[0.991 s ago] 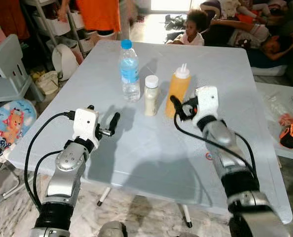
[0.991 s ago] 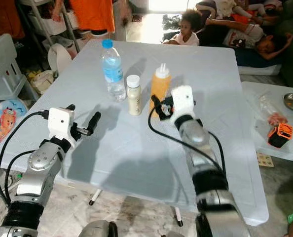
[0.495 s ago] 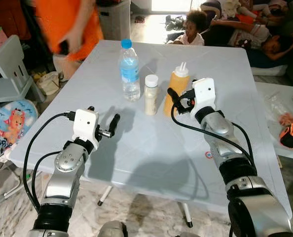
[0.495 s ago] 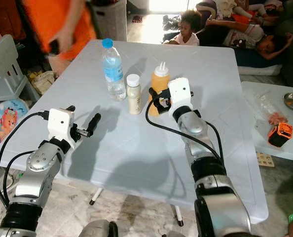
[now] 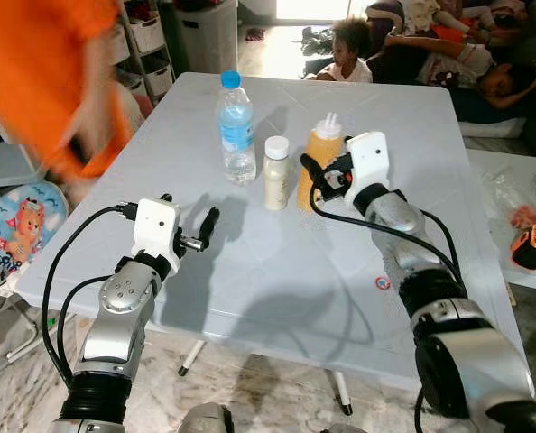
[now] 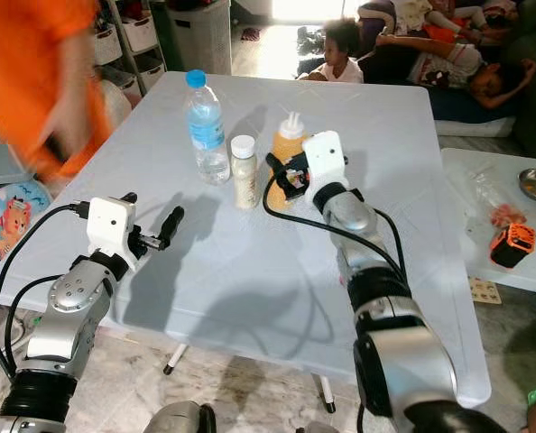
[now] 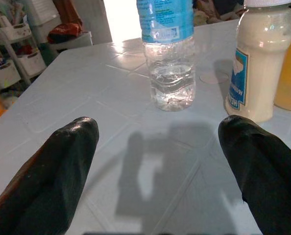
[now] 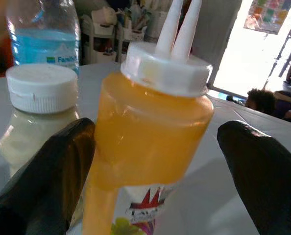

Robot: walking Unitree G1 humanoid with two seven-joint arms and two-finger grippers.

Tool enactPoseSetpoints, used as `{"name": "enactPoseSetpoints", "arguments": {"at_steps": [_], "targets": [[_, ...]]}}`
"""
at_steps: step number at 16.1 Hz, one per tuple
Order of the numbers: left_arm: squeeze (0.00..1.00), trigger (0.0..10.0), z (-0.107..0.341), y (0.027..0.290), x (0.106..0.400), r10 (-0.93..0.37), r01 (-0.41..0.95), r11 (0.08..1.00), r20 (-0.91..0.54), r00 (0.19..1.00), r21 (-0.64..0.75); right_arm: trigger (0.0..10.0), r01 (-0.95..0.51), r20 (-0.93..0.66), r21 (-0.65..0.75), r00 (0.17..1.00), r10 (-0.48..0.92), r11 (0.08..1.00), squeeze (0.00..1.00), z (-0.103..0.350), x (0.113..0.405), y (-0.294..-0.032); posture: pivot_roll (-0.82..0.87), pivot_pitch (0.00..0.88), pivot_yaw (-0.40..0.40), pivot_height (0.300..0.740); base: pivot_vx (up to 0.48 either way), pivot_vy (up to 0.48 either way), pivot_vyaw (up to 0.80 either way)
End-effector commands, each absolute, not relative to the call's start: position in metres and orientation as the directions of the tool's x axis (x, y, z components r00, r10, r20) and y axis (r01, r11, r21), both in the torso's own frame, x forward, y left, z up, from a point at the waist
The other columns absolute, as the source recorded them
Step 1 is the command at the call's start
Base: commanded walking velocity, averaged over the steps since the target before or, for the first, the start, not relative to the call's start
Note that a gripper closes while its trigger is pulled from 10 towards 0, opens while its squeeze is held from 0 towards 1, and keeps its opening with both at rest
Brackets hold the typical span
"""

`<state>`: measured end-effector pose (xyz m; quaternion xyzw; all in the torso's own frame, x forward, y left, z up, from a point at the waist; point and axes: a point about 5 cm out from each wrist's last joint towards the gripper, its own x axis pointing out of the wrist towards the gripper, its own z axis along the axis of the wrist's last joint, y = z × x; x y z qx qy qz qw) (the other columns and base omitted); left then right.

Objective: Restocking fridge

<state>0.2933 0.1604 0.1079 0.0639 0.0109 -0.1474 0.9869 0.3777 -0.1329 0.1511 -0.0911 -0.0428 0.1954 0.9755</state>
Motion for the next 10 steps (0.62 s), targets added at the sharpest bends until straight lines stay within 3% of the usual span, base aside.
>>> {"name": "enactPoseSetpoints", "arguments": {"at_steps": [1, 2, 3, 10], "targets": [[0.0, 10.0, 0.1107, 0.1639, 0.2937, -0.286, 0.29, 0.947, -0.043, 0.957, 0.141, 10.0, -0.391, 0.068, -0.204, 0.909, 0.411, 0.898, 0.0, 0.1594, 0.3816, -0.1268, 0.09, 0.0, 0.064, 0.74, 0.0, 0.0, 0.0], [0.0, 10.0, 0.1107, 0.1637, 0.2933, -0.287, 0.291, 0.946, -0.043, 0.957, 0.143, 9.5, -0.399, 0.066, -0.201, 0.906, 0.419, 0.894, 0.0, 0.16, 0.3829, -0.1241, 0.09, 0.0, 0.062, 0.74, 0.0, 0.0, 0.0], [0.0, 10.0, 0.1107, 0.1634, 0.2931, -0.288, 0.291, 0.946, -0.044, 0.957, 0.143, 0.0, -0.413, 0.068, -0.197, 0.899, 0.433, 0.889, 0.0, 0.1601, 0.383, -0.122, 0.09, 0.0, 0.062, 0.74, 0.0, 0.0, 0.0], [0.0, 10.0, 0.1078, 0.1605, 0.2921, -0.292, 0.296, 0.945, -0.049, 0.955, 0.139, 0.0, -0.435, 0.085, -0.213, 0.884, 0.46, 0.875, 0.0, 0.1549, 0.379, -0.1184, 0.08, 0.0, 0.053, 0.74, 0.0, 0.0, 0.0]]}}
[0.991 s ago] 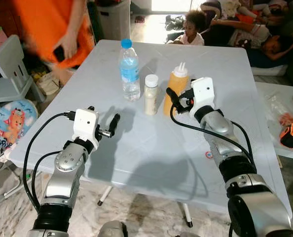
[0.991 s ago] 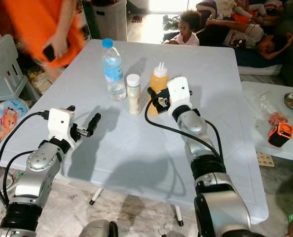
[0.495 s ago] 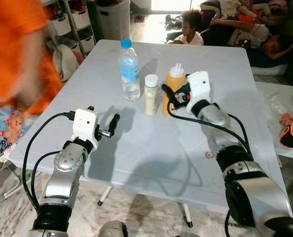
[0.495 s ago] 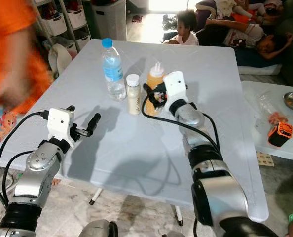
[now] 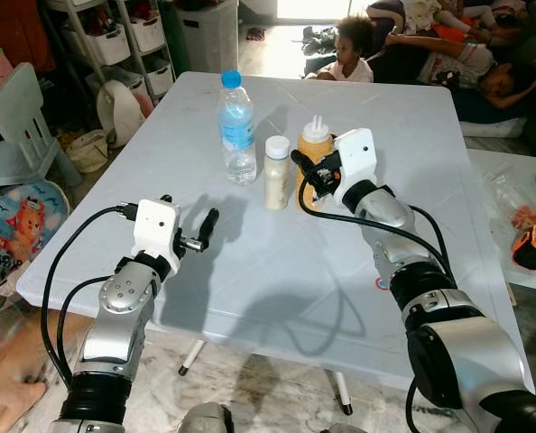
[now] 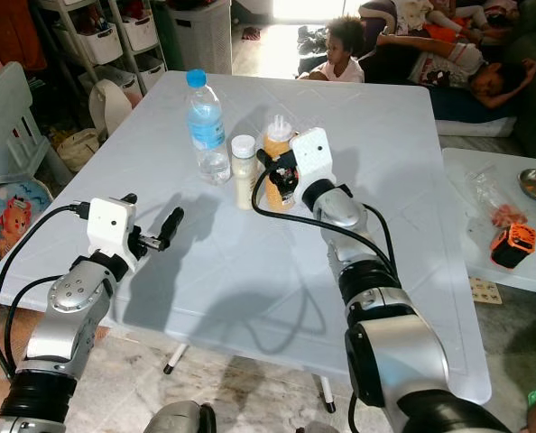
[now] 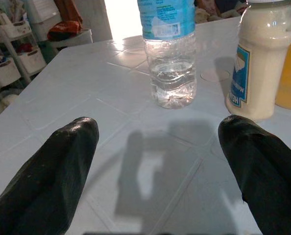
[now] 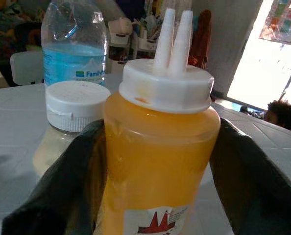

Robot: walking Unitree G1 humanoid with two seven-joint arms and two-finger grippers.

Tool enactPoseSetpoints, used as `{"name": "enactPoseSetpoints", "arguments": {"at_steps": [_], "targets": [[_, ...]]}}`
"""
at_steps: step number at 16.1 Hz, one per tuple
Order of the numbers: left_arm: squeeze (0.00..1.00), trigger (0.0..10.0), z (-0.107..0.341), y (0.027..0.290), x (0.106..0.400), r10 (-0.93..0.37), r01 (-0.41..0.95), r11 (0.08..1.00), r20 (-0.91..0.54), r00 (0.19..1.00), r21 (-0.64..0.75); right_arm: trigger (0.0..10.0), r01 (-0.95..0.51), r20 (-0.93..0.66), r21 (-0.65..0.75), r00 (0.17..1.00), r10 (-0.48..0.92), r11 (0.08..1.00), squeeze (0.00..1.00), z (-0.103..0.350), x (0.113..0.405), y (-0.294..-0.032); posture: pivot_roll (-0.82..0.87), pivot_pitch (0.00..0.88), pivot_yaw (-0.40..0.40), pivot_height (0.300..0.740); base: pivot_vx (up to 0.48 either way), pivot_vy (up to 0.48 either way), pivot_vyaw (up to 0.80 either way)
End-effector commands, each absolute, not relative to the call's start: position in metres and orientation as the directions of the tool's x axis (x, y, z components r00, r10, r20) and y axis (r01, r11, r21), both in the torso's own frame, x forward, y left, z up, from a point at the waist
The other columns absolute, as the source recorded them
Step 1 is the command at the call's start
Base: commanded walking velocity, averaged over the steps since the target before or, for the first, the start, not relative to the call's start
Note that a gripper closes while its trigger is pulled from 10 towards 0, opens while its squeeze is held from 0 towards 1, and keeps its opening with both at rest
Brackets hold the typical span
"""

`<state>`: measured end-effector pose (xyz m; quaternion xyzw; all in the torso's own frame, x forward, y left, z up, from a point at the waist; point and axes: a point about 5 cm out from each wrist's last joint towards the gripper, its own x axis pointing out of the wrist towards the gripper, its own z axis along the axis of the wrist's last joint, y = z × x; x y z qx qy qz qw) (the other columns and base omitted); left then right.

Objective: Restocking fridge

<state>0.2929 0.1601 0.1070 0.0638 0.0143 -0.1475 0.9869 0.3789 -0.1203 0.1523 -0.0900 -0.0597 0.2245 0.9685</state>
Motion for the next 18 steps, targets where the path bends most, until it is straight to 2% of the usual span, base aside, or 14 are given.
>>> {"name": "enactPoseSetpoints", "arguments": {"at_steps": [1, 2, 3, 4, 6, 9, 11, 13, 18], "targets": [[0.0, 10.0, 0.108, 0.16, 0.292, -0.292, 0.296, 0.945, -0.049, 0.955, 0.136, 0.0, -0.431, 0.092, -0.212, 0.885, 0.457, 0.877, 0.0, 0.152, 0.376, -0.119, 0.08, 0.0, 0.051, 0.74, 0.0, 0.0, 0.0], [0.0, 10.0, 0.107, 0.159, 0.292, -0.293, 0.296, 0.946, -0.048, 0.955, 0.134, 0.0, -0.425, 0.098, -0.207, 0.887, 0.451, 0.881, 0.0, 0.15, 0.373, -0.12, 0.08, 0.0, 0.048, 0.74, 0.0, 0.0, 0.0], [0.0, 10.0, 0.107, 0.159, 0.292, -0.292, 0.296, 0.946, -0.047, 0.955, 0.134, 1.9, -0.425, 0.102, -0.198, 0.887, 0.45, 0.883, 0.0, 0.148, 0.372, -0.12, 0.08, 0.0, 0.046, 0.74, 0.0, 0.0, 0.0], [0.0, 10.0, 0.107, 0.159, 0.293, -0.291, 0.295, 0.946, -0.047, 0.956, 0.132, 8.5, -0.412, 0.116, -0.205, 0.891, 0.44, 0.888, 0.0, 0.146, 0.366, -0.12, 0.08, 0.0, 0.044, 0.74, 0.0, 0.0, 0.0], [0.0, 10.0, 0.107, 0.159, 0.293, -0.288, 0.291, 0.948, -0.044, 0.957, 0.129, 10.0, -0.374, 0.174, -0.189, 0.897, 0.406, 0.908, 0.0, 0.148, 0.356, -0.119, 0.08, 0.0, 0.042, 0.74, 0.0, 0.0, 0.0], [0.0, 10.0, 0.106, 0.159, 0.294, -0.286, 0.289, 0.949, -0.044, 0.957, 0.128, 10.0, -0.302, 0.238, -0.123, 0.916, 0.323, 0.946, 0.0, 0.157, 0.33, -0.119, 0.06, 0.0, 0.037, 0.74, 0.0, 0.0, 0.0], [0.0, 10.0, 0.105, 0.159, 0.294, -0.286, 0.289, 0.949, -0.043, 0.957, 0.128, 10.0, -0.301, 0.255, -0.101, 0.914, 0.317, 0.948, 0.0, 0.16, 0.311, -0.113, 0.06, 0.0, 0.034, 0.74, 0.0, 0.0, 0.0], [0.0, 10.0, 0.105, 0.162, 0.297, -0.235, 0.239, 0.96, -0.046, 0.971, 0.149, 10.0, -0.289, 0.256, -0.09, 0.918, 0.303, 0.953, 0.0, 0.164, 0.283, -0.109, 0.04, 0.0, 0.035, 0.74, 0.0, 0.0, 0.0], [0.0, 10.0, 0.098, 0.165, 0.299, -0.181, 0.188, 0.973, -0.064, 0.981, 0.134, 10.0, -0.211, 0.173, -0.046, 0.961, 0.216, 0.976, 0.0, 0.151, 0.27, -0.128, 0.02, 0.0, 0.036, 0.74, 0.0, 0.0, 0.0]]}}
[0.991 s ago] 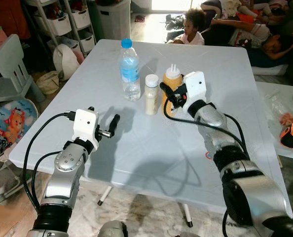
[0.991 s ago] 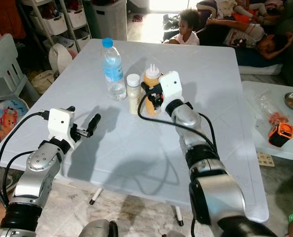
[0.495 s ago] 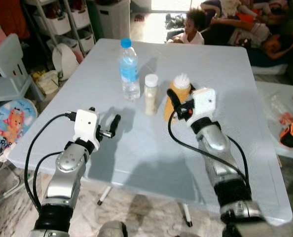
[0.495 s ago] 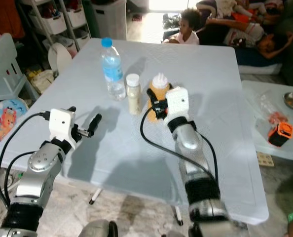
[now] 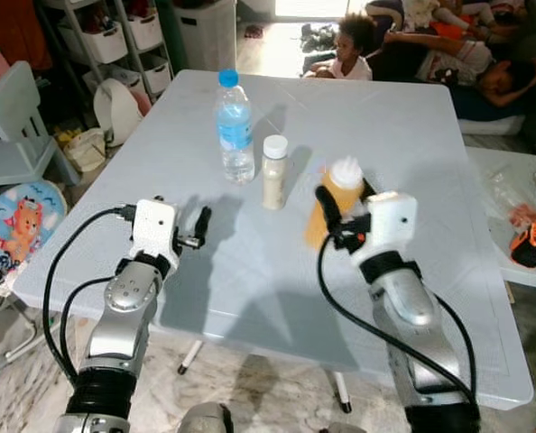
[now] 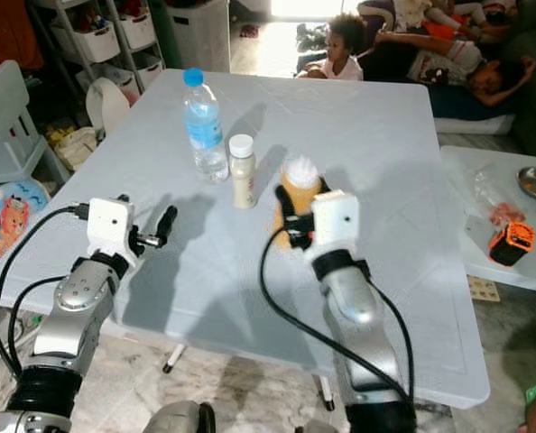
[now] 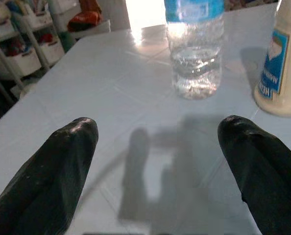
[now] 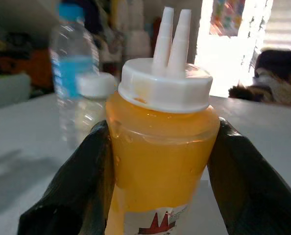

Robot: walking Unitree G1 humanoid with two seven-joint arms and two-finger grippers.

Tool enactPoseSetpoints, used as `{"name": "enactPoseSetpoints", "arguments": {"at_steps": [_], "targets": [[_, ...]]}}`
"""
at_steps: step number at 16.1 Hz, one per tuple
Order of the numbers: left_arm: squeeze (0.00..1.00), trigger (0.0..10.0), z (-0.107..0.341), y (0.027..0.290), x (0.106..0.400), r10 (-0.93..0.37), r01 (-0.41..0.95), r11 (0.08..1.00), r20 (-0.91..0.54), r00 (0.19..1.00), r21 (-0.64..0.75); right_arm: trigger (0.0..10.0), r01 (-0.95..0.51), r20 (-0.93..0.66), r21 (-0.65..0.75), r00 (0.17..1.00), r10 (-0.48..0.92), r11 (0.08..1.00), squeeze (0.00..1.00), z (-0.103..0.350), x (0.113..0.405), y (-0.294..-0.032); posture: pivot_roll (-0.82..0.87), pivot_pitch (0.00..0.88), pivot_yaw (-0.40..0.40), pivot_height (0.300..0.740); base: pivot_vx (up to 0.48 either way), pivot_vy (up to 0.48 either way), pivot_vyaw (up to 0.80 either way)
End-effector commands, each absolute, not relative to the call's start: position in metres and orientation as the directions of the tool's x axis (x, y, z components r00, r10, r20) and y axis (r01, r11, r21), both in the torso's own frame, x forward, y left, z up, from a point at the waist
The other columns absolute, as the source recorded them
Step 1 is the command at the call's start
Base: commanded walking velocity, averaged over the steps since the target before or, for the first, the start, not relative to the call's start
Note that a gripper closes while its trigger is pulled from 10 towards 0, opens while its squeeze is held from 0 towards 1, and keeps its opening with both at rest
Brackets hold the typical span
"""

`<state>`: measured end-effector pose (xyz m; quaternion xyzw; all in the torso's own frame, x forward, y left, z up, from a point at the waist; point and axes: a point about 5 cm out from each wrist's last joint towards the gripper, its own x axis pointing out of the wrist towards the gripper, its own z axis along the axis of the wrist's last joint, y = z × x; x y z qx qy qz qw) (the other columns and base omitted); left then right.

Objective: Restocking fridge

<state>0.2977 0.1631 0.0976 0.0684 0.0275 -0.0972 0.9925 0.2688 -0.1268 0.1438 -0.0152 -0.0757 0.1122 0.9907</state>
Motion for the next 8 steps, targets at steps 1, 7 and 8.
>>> {"name": "enactPoseSetpoints", "arguments": {"at_steps": [1, 7, 8], "targets": [[0.0, 10.0, 0.098, 0.162, 0.3, -0.189, 0.196, 0.972, -0.061, 0.98, 0.133, 10.0, -0.197, 0.161, -0.033, 0.966, 0.2, 0.98, 0.0, 0.151, 0.272, -0.132, 0.01, 0.0, 0.033, 0.74, 0.0, 0.0, 0.0], [0.0, 10.0, 0.1, 0.151, 0.307, -0.181, 0.184, 0.976, -0.034, 0.983, 0.113, 10.0, -0.204, 0.139, -0.052, 0.968, 0.21, 0.977, 0.0, 0.155, 0.277, -0.136, 0.01, 0.0, 0.016, 0.74, 0.0, 0.0, 0.0], [0.0, 10.0, 0.1, 0.151, 0.308, -0.18, 0.183, 0.977, -0.034, 0.983, 0.112, 10.0, -0.207, 0.136, -0.049, 0.968, 0.212, 0.977, 0.0, 0.155, 0.277, -0.136, 0.0, 0.0, 0.016, 0.74, 0.0, 0.0, 0.0]]}}
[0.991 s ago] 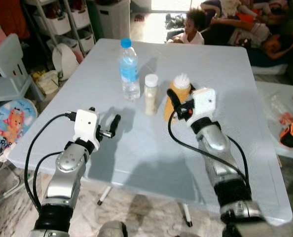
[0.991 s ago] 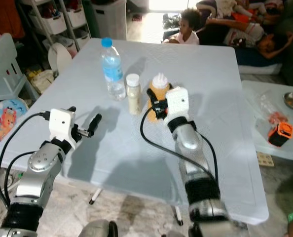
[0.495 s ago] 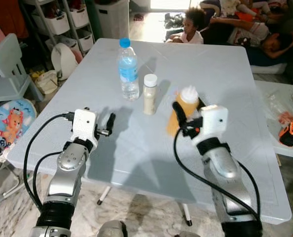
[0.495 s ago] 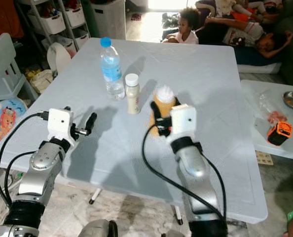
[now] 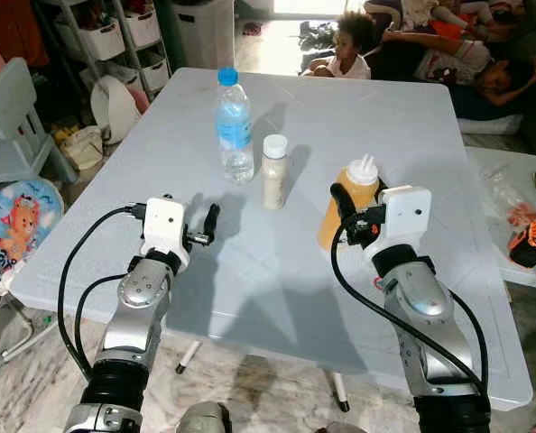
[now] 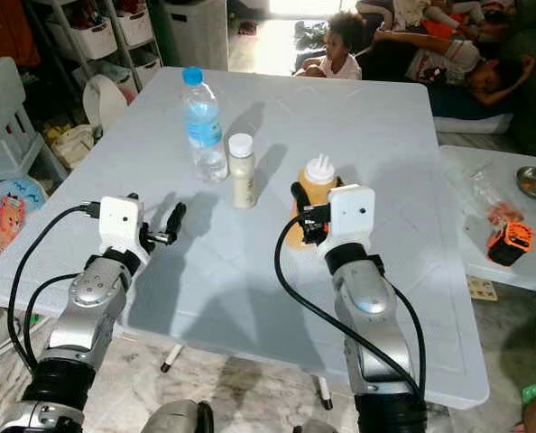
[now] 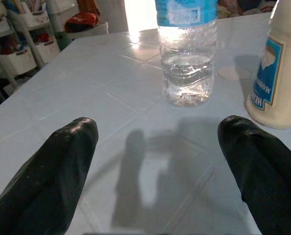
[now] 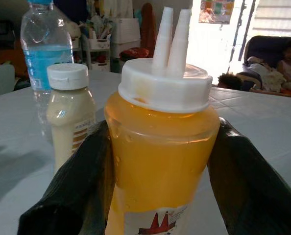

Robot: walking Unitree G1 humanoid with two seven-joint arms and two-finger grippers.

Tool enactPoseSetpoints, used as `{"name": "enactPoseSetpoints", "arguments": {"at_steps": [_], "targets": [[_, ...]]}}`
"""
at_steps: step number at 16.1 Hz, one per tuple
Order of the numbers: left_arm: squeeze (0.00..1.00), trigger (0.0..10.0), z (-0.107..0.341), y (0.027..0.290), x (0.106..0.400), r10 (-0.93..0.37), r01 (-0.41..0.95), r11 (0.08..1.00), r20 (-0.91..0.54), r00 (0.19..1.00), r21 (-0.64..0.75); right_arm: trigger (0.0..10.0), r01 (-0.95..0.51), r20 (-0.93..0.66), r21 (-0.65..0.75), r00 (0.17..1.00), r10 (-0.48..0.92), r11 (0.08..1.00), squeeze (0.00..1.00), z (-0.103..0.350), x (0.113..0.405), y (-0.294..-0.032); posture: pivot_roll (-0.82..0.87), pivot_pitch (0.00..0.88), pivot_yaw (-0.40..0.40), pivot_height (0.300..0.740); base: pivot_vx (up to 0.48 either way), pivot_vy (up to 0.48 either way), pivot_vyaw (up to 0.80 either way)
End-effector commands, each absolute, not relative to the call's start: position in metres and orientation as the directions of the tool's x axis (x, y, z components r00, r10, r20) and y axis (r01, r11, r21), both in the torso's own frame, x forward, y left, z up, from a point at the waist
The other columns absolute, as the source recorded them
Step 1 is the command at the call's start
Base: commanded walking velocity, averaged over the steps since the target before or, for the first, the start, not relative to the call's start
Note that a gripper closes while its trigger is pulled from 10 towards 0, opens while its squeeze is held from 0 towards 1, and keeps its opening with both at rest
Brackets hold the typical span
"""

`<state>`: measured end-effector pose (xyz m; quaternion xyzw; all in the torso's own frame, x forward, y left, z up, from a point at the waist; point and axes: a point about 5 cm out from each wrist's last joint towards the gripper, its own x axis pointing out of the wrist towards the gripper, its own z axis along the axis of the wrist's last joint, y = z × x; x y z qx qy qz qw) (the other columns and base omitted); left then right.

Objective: Restocking fridge

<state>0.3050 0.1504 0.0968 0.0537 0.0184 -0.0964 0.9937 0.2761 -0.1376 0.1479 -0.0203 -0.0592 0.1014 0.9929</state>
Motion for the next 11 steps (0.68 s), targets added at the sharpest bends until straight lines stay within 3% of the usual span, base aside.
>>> {"name": "enactPoseSetpoints", "arguments": {"at_steps": [1, 4, 11], "targets": [[0.0, 10.0, 0.0998, 0.1503, 0.3081, -0.183, 0.185, 0.976, -0.035, 0.983, 0.112, 10.0, -0.208, 0.133, -0.045, 0.968, 0.212, 0.977, 0.0, 0.1547, 0.2775, -0.1352, 0.0, 0.0, 0.016, 0.74, 0.0, 0.0, 0.0], [0.0, 10.0, 0.0994, 0.1486, 0.3092, -0.189, 0.191, 0.975, -0.036, 0.981, 0.111, 10.0, -0.218, 0.139, -0.042, 0.965, 0.221, 0.975, 0.0, 0.1574, 0.2777, -0.1317, 0.0, 0.0, 0.016, 0.74, 0.0, 0.0, 0.0], [0.0, 10.0, 0.1005, 0.1517, 0.3094, -0.17, 0.171, 0.979, -0.022, 0.985, 0.115, 10.0, -0.192, 0.147, -0.029, 0.97, 0.194, 0.981, 0.0, 0.1559, 0.2763, -0.1409, 0.0, 0.0, 0.015, 0.74, -0.275, 0.0, 0.0]]}}
